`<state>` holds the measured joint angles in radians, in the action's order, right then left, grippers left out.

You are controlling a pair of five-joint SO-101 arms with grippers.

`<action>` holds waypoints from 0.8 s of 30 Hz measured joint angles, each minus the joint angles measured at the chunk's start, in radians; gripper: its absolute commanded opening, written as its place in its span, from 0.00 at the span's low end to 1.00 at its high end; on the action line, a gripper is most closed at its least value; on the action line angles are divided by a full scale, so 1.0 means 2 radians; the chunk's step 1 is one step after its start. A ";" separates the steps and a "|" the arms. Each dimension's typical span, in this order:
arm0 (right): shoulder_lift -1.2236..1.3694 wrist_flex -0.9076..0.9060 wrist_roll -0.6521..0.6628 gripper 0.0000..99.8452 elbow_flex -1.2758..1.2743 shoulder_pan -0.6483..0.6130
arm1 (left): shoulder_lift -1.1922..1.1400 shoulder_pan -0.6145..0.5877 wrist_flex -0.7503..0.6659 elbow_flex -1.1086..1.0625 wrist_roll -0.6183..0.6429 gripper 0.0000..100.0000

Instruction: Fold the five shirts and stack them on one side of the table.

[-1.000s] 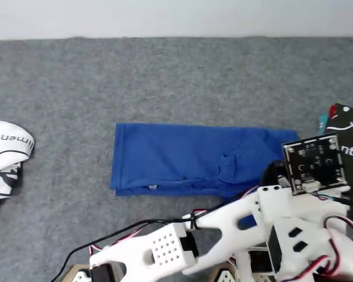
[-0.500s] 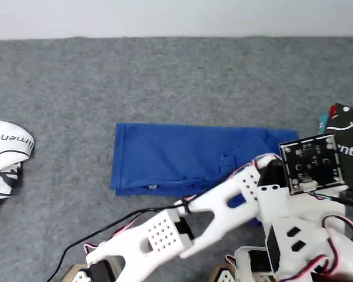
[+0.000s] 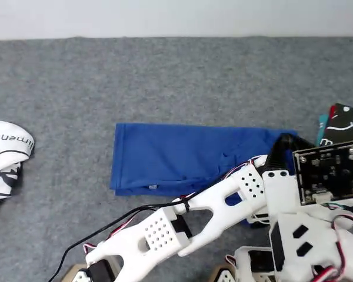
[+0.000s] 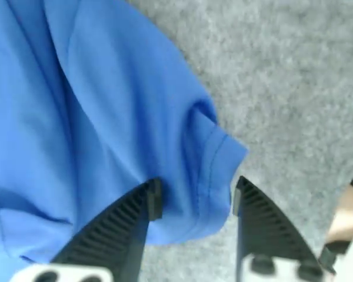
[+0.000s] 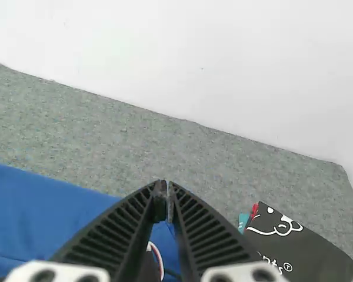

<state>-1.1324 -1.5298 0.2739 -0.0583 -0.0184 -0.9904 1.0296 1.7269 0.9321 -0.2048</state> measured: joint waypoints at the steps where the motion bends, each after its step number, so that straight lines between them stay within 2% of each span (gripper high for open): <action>1: 0.000 0.000 0.000 0.03 0.000 0.000 | 0.002 0.000 0.000 -0.016 -0.001 0.20; 4: 0.000 0.000 0.000 0.03 0.000 0.000 | 0.002 0.000 -0.002 -0.057 -0.002 0.19; 13: 0.000 0.000 0.000 0.03 -0.001 0.000 | 0.015 -0.015 -0.018 -0.078 -0.002 0.03; 24: 0.000 0.000 0.000 0.03 -0.001 0.000 | 0.014 -0.051 0.002 0.110 -0.019 0.02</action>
<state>-1.1324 -1.5298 0.2739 -0.0598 -0.0184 -0.9628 0.9283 1.7315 1.1531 -0.2432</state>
